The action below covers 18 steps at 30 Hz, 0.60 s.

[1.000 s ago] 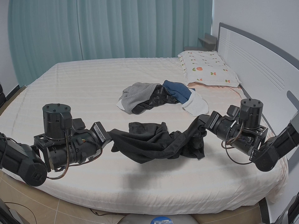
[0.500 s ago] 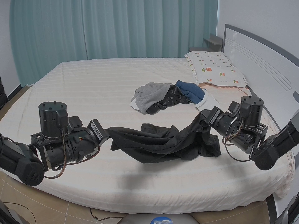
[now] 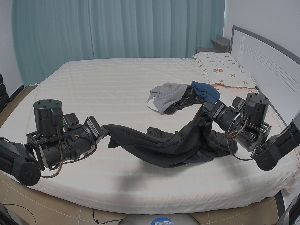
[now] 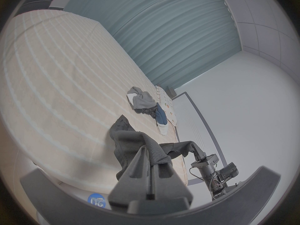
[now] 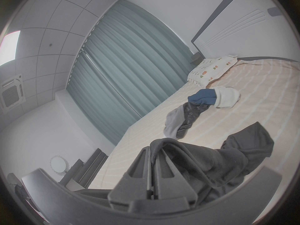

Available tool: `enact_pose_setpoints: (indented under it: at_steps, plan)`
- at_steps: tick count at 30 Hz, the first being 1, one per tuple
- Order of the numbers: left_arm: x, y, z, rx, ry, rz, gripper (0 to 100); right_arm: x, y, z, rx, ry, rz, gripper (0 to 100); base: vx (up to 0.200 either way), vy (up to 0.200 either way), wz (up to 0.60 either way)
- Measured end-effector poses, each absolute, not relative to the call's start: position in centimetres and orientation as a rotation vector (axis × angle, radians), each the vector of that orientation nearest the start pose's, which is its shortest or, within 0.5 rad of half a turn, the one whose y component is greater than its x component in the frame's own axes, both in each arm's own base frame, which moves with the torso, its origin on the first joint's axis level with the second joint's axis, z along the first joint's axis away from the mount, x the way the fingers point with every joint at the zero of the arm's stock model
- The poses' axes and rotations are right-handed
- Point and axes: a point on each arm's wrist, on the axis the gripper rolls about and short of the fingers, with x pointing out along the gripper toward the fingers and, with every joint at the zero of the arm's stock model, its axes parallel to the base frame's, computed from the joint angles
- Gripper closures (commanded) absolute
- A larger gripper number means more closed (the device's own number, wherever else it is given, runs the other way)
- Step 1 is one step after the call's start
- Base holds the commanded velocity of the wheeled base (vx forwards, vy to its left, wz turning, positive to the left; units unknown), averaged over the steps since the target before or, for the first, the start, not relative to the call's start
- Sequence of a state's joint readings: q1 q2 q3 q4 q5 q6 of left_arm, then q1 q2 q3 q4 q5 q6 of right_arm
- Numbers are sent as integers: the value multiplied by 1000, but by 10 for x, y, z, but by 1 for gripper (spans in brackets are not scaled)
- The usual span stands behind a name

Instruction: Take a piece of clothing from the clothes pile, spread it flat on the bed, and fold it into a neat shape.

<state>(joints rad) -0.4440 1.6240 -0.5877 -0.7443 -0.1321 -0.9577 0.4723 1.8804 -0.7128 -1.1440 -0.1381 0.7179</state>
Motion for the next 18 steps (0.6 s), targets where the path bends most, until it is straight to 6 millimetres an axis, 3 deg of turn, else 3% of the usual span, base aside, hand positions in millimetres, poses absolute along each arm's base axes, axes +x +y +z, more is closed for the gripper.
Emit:
enact_pose_setpoints:
  at_steps: [18]
  plan:
    - [239, -110, 165, -872, 504, -380, 100, 298, 148, 157, 727, 70, 334, 100, 0, 200, 0]
